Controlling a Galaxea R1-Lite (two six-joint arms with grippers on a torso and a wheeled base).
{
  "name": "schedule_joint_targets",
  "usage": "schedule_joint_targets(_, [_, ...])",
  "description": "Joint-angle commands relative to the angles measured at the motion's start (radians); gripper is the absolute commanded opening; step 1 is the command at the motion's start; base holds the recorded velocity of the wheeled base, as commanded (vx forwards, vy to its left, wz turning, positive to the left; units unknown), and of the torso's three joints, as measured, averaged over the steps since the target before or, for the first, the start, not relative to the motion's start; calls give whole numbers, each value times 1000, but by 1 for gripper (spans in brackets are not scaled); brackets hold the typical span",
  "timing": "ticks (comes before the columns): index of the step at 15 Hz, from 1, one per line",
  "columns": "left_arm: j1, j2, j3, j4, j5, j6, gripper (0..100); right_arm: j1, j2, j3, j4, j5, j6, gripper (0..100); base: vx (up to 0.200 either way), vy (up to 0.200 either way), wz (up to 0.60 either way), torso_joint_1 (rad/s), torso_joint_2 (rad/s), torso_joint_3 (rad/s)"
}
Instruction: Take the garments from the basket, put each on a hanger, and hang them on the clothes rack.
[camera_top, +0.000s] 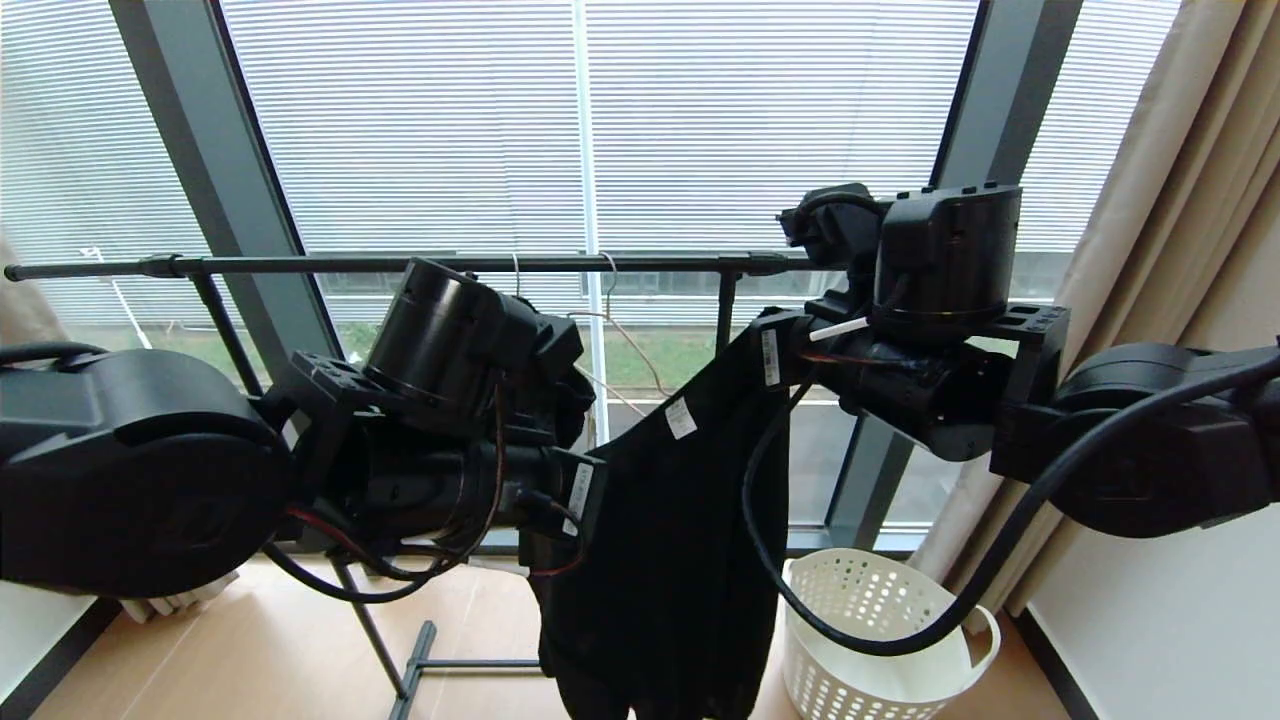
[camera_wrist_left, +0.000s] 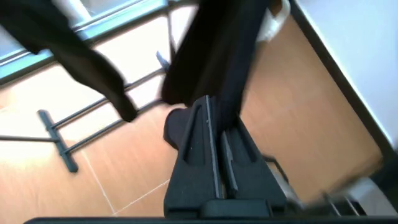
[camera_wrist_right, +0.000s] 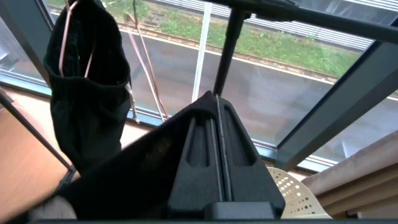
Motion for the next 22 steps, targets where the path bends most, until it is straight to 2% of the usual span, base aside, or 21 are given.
schedule_joint_targets(1, [38, 49, -50, 1, 1, -1, 0, -4, -39, 13, 0, 0, -2, 0, 0, 0, 0, 0, 0, 0])
schedule_joint_targets(8, [35, 72, -70, -28, -1, 7, 0, -31, -40, 13, 0, 0, -3, 0, 0, 0, 0, 0, 0, 0])
schedule_joint_targets(9, [35, 72, -70, -28, -1, 7, 100, -39, -40, 11, -2, 0, -3, 0, 0, 0, 0, 0, 0, 0])
schedule_joint_targets(15, [32, 67, -60, -28, -4, 14, 100, -108, -46, -1, -3, 1, -26, 0, 0, 0, 0, 0, 0, 0])
schedule_joint_targets(19, [34, 115, -119, -30, 1, 8, 100, -117, -45, 8, -2, 1, -46, 0, 0, 0, 0, 0, 0, 0])
schedule_joint_targets(22, [37, 176, -190, -30, 8, 4, 100, -142, -49, 32, -3, 4, -98, 0, 0, 0, 0, 0, 0, 0])
